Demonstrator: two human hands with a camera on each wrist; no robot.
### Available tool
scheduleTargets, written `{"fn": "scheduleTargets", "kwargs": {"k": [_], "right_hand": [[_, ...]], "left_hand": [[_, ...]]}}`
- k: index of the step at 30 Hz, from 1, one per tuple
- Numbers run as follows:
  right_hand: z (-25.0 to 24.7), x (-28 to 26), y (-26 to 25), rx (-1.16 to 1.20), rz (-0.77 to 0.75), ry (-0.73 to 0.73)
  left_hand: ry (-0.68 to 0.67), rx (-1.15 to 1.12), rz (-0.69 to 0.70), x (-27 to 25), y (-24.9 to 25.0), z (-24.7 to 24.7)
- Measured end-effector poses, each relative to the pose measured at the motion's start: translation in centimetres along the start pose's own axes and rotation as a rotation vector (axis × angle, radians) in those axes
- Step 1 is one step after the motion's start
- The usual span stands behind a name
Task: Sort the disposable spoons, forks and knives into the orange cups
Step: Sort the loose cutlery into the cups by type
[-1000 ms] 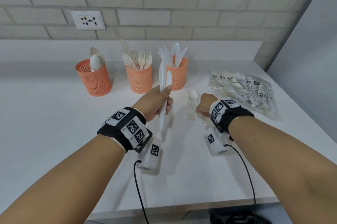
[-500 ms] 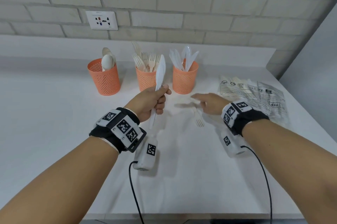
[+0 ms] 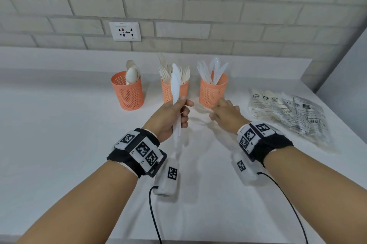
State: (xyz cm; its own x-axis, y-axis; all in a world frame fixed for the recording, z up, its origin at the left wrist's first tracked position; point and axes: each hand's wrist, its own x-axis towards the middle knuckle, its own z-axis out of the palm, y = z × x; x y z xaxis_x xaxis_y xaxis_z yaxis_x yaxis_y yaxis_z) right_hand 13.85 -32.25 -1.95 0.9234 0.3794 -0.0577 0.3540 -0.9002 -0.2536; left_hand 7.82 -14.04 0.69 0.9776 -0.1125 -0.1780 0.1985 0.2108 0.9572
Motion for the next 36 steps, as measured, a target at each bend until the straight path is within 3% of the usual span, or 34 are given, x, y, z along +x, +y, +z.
{"fn": "scheduleTargets", "kwargs": {"k": [4,7,10,13,15,18,22,25,28,31,33,36], "right_hand": [[-2.4,-0.7,-4.5,0.744,0.087,0.008],[-2.6,-1.1,-8.4,0.994,0.113,-0.101],[-2.2,-1.4,-11.1,1.162,0.142,-0.189],[-1.8,-1.5,-11.1,0.935,0.135,-0.141],[-1.7,-1.2,-10.6,0.747,0.128,0.011],[-2.1,-0.6,-10.9,0.871,0.111,0.262],[-2.3,0.1,-13.4,0.962,0.01,0.205],[-1.9,0.5,-14.2,1.109,0.039,0.223],[-1.8,0.3,-14.1,1.226,0.083,0.261],[-3.1,0.7,-13.1,1.249,0.107,0.308],[-5.1,1.9,-11.4,1.208,0.139,0.449],[-8.5,4.1,-8.2,0.916,0.146,0.729]], "left_hand": [[-0.036,0.013,0.076,-0.1,0.2,-0.7],[-0.122,0.03,0.111,-0.1,0.5,-0.5],[-0.089,-0.038,0.098,-0.2,1.1,-0.7],[0.038,0.004,0.147,-0.1,0.9,-1.7],[0.149,0.084,0.191,0.1,0.8,-2.5],[0.228,0.295,0.277,0.6,0.6,-3.3],[0.165,0.497,0.393,0.0,0.9,-3.8],[0.064,0.543,0.476,-0.5,1.5,-4.0],[-0.003,0.597,0.448,-0.2,1.7,-4.4],[-0.009,0.623,0.32,0.6,1.5,-4.8],[0.014,0.587,0.266,1.3,1.6,-5.2],[0.051,0.447,0.231,2.1,1.9,-5.6]]}}
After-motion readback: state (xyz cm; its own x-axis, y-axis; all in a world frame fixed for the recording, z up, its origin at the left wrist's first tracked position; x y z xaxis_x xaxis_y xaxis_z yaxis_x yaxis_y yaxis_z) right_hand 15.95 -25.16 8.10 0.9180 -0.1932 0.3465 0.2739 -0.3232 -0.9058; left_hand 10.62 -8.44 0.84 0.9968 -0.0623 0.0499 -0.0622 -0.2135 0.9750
